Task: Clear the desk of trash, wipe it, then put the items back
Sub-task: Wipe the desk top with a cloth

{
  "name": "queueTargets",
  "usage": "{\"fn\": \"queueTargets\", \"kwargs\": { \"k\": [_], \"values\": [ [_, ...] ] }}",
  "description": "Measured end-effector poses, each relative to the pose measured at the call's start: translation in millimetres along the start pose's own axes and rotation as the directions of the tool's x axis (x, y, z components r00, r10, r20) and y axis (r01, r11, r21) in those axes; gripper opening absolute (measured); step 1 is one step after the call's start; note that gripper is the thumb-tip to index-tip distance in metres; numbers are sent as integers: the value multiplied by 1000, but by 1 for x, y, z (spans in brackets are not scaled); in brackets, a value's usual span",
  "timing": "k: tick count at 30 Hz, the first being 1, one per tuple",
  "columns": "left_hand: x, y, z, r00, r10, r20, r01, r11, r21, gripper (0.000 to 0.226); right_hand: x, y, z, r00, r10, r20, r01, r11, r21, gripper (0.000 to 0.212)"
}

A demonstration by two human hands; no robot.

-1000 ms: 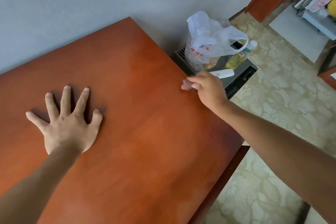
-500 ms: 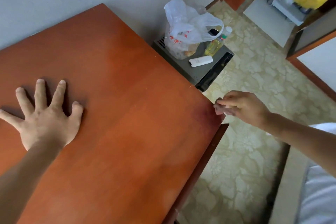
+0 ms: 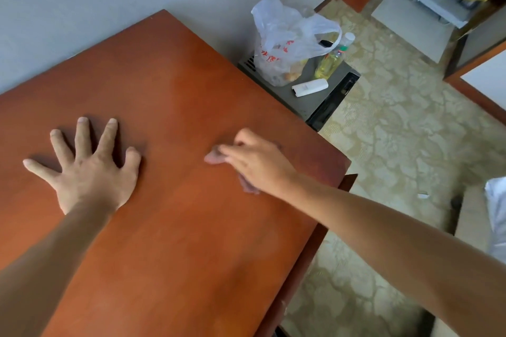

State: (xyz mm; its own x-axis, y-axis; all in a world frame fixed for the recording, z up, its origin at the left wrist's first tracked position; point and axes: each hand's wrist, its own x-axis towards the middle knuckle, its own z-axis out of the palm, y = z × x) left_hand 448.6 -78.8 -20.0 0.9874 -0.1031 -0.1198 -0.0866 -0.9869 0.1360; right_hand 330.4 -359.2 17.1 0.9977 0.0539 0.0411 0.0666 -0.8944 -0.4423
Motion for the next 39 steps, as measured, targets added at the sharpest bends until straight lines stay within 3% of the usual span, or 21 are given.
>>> {"fn": "queueTargets", "kwargs": {
  "k": [2, 4, 5, 6, 7, 11, 15, 17, 19, 21, 24, 26, 27, 29, 31, 34, 37, 39],
  "values": [
    [2, -2, 0, 1000, 5, 12, -4, 1000, -10, 67, -29, 50, -33, 971, 191, -142, -199, 979, -44, 49],
    [1, -1, 1, 1000, 13, 16, -13, 1000, -14, 64, -65, 103, -73, 818, 494, -293, -534, 842, -71, 23],
    [0, 0, 2, 999, 46, 3, -46, 999, 2, 61, -82, 116, -90, 716, 617, -328, -661, 749, -33, 20],
    [-1, 1, 3, 994, 104, -18, -103, 995, 17, 57, -96, 124, -97, 660, 660, -360, -714, 700, -25, 20],
    [-2, 2, 3, 985, 168, -42, -167, 986, 22, 54, -104, 122, -96, 661, 643, -388, -704, 710, -22, 17],
    [-23, 18, 3, 942, 332, -51, -331, 943, 28, 52, -109, 59, -45, 886, 263, -381, -329, 937, -119, 23],
    [-100, 62, 20, 842, 537, 42, -538, 843, 14, 63, -119, -19, 27, 896, 185, -405, -192, 981, 25, 23],
    [-134, 63, 28, 810, 585, 48, -585, 811, 3, 62, -140, -47, 39, 973, 31, -228, -29, 1000, 13, 24],
    [-158, 43, 31, 800, 599, 46, -600, 800, 18, 61, -157, -40, 33, 987, -135, -91, 125, 987, -102, 25],
    [-181, 13, 30, 799, 600, 42, -602, 798, 34, 61, -158, -12, 20, 971, -43, -234, -8, 978, -211, 23],
    [-218, -26, 23, 813, 579, 62, -581, 813, 30, 63, -145, -4, 17, 810, 340, -478, -465, 869, -169, 22],
    [-238, -45, 22, 814, 579, 37, -576, 814, -75, 59, -135, -38, 35, 763, 421, -491, -549, 823, -147, 21],
    [-246, -53, 21, 825, 565, 1, -556, 813, -173, 54, -131, -64, 47, 778, 418, -468, -534, 833, -145, 20],
    [-257, -74, 15, 894, 436, -106, -443, 822, -358, 46, -123, -125, 76, 848, 350, -397, -426, 897, -119, 18],
    [-266, -101, 3, 961, 210, -182, -270, 858, -437, 42, -117, -197, 114, 923, 222, -314, -250, 967, -51, 18],
    [-280, -155, -15, 967, -51, -249, -68, 891, -448, 41, -125, -298, 164, 977, -171, -131, 171, 985, -11, 26],
    [-302, -220, -19, 954, -184, -237, 86, 924, -373, 47, -127, -333, 181, 834, -551, 14, 551, 834, 20, 24],
    [-320, -254, -15, 957, -201, -212, 146, 957, -250, 51, -106, -316, 176, 736, -676, 47, 677, 736, -7, 20]
  ]
}}
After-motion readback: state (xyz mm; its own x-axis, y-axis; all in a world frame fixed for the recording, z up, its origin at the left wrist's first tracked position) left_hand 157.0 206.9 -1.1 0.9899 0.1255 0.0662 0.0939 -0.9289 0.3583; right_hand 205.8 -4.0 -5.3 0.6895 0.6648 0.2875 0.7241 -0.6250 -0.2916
